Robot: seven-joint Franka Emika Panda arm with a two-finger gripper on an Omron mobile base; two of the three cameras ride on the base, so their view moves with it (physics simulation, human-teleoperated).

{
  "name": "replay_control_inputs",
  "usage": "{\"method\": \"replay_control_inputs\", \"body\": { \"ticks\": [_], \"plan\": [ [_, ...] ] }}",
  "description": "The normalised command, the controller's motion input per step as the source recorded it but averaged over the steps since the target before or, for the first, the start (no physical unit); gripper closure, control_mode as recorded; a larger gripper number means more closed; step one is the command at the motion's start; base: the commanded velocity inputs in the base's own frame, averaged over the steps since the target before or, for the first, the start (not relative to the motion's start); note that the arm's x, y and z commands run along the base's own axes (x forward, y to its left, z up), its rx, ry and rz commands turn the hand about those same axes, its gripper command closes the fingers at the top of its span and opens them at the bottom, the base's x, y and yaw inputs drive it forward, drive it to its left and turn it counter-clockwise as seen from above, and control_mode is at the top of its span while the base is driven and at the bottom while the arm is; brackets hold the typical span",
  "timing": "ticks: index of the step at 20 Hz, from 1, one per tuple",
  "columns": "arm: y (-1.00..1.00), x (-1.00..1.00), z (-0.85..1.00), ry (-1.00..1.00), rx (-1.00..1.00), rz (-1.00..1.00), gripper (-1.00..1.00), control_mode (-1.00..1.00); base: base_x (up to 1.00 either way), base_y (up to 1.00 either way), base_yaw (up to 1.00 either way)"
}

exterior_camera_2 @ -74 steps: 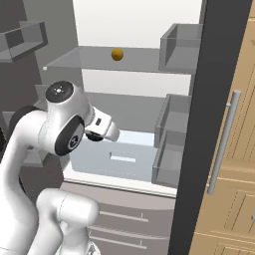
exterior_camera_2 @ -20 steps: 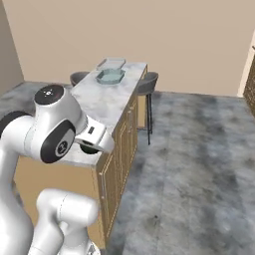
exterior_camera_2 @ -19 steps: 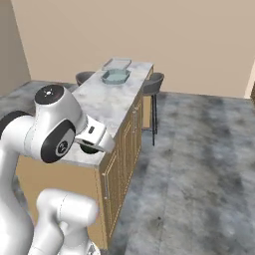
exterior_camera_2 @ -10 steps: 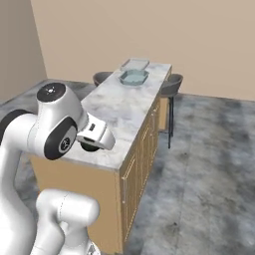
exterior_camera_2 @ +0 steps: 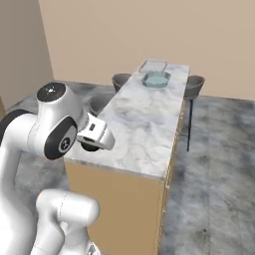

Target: Place the cold items (lemon and squash) from the fridge in one tupperware on the dining counter. Place the warm items (hot dog and kebab skewer) in the stove area in another tupperware.

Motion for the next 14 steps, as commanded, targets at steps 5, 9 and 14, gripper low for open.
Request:
{"method": "replay_control_inputs", "body": {
  "ticks": [5,9,14],
  "plan": [
    [0.00,0.00,0.00,0.00,0.00,0.00,1.00,1.00,-0.11,1.00,-0.14],
    [0.00,0.00,0.00,0.00,0.00,0.00,1.00,1.00,-0.08,1.00,-0.18],
    [0.00,0.00,0.00,0.00,0.00,0.00,1.00,1.00,-0.01,1.00,-0.23]
  ]
}}
